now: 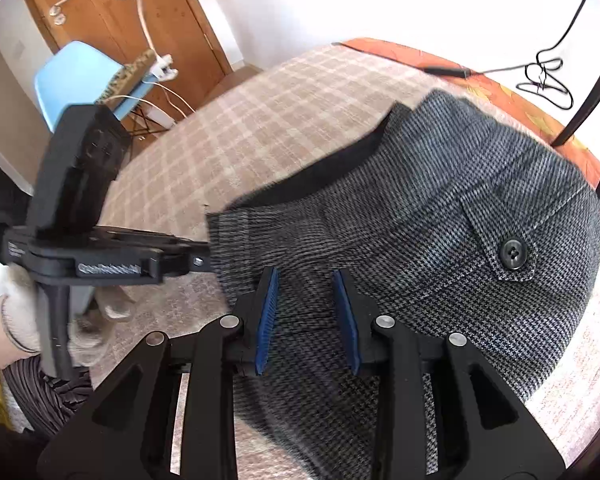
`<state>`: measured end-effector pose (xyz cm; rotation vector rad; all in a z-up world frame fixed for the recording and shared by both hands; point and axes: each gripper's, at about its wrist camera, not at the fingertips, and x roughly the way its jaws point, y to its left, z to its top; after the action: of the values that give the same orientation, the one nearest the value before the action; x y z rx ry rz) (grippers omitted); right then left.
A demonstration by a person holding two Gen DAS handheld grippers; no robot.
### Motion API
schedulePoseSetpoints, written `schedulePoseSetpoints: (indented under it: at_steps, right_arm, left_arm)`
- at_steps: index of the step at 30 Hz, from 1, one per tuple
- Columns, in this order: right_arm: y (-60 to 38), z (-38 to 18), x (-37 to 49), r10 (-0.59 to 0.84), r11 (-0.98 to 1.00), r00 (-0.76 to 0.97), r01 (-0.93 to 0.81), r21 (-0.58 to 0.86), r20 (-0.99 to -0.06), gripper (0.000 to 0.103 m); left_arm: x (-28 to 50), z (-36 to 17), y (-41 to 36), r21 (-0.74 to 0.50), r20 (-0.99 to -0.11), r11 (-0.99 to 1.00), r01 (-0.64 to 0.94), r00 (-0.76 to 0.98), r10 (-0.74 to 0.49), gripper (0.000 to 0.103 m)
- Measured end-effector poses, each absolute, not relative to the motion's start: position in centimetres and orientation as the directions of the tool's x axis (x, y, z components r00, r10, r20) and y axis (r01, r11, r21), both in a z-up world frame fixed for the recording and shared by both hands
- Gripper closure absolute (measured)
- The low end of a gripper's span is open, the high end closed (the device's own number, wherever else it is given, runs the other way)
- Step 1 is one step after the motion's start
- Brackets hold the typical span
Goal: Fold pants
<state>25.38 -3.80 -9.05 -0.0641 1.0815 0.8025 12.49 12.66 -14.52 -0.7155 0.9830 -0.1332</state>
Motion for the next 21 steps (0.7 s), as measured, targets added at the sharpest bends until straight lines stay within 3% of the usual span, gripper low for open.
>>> schedulePoseSetpoints:
  at_steps: [8, 11, 15, 21]
  right_arm:
    - [-2.2, -9.8, 26.0, 0.551, 0.719, 0.182, -0.599, 0.352, -0.815, 0.072]
    - [-2.0, -10.0, 25.9, 0.547, 0.72, 0.179, -0.6, 0.35, -0.818, 0.072]
    - [-2.2, -10.1, 25.9, 0.55, 0.725, 0.178, -0.588, 0.36, -0.816, 0.074]
    - [-2.4, -10.4, 26.2, 0.557, 0.727, 0.172, -0.574, 0.377, -0.813, 0.076]
  left_arm:
    - [11.3, -15.1, 12.7, -0.63, -0.661, 0.751, -0.199, 0.646, -0.383, 0.103]
    - [11.4, -14.3, 11.8, -0.543, -0.702, 0.821, -0.178, 0.633, -0.327, 0.103]
    - [11.0, -12.9, 9.6, -0.337, -0.743, 0.934, -0.12, 0.644, -0.185, 0.103]
    - [10.8, -12.3, 10.1, -0.324, -0.778, 0.936, -0.141, 0.602, -0.179, 0.103]
